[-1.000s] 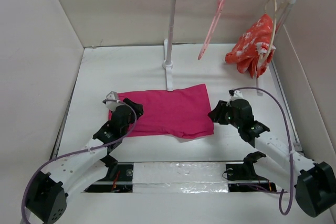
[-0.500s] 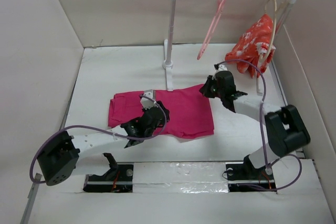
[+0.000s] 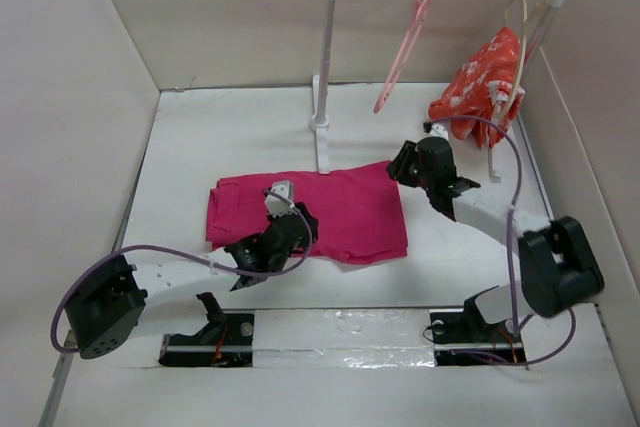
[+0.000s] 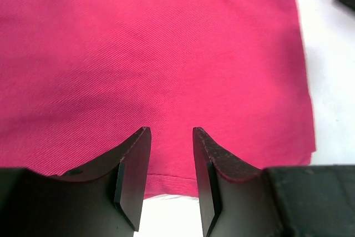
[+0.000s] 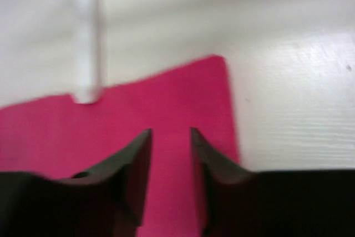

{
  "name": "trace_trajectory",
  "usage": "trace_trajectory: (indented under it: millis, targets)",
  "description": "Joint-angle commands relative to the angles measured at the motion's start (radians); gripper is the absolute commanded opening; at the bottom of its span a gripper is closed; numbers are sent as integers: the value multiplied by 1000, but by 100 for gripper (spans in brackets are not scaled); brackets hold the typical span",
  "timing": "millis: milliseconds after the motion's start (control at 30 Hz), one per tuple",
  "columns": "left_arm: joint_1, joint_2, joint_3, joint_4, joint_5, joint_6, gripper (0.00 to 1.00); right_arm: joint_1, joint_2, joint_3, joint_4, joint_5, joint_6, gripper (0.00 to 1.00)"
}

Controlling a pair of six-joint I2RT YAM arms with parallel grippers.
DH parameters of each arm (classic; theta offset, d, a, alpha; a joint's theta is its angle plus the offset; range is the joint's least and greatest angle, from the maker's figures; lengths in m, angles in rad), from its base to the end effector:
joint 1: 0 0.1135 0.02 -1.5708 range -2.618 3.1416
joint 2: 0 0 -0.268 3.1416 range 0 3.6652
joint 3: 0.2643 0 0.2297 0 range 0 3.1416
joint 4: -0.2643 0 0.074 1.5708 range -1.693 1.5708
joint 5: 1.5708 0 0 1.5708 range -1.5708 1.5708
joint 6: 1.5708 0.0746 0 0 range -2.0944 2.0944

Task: Place the trousers on the hanger
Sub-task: Fold the trousers at the center of the board, then pick up the hanger from the clothesline.

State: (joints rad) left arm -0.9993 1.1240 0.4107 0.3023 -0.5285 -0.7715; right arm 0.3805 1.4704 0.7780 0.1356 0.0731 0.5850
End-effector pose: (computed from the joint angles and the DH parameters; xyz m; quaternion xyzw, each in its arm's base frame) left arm 0.1604 -0.1799 0.2002 -0.0504 0.8185 -0.2712 0.5039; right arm 0.3067 0.1168 0.2064 0.1068 0.8672 0.1970 0.4446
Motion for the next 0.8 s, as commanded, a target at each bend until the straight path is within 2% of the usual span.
trace_trajectory:
  millis: [0,67,100,133,167,200,300,333,367,467,500,600,733,767]
  targets:
    - [-28,-52,115,0,-5,108,33,69,-214,50,-14,79,-74,46]
    - [-47,-64,200,-8,-18,158,31,107,-341,115,-39,94,-103,54]
    - [-47,-67,221,0,-13,182,28,116,-376,138,-100,149,-109,53]
    - [-47,-73,249,12,-11,227,24,116,-410,176,-105,160,-123,44]
    - [-47,-75,255,43,-7,247,18,116,-450,200,-105,171,-125,11]
    - [-47,-73,255,67,-8,268,2,116,-456,230,-113,186,-125,0]
    - [-47,-58,238,118,-19,324,0,116,-388,404,-195,221,-154,0]
    - [-47,-47,226,118,-19,333,0,116,-351,458,-227,241,-165,7]
    - [-47,-46,218,113,-24,333,0,116,-311,574,-267,266,-165,40]
    - [-47,-58,189,101,-12,310,2,126,-164,702,-340,343,-186,84]
    - [-47,-64,186,107,-5,316,15,115,-130,769,-356,334,-189,86]
    - [-47,-81,169,130,8,328,31,106,8,922,-422,352,-189,87]
    - [-47,-69,181,115,10,324,31,106,158,1061,-505,441,-198,81]
    - [-47,-69,180,118,13,325,31,115,191,1070,-516,459,-198,77]
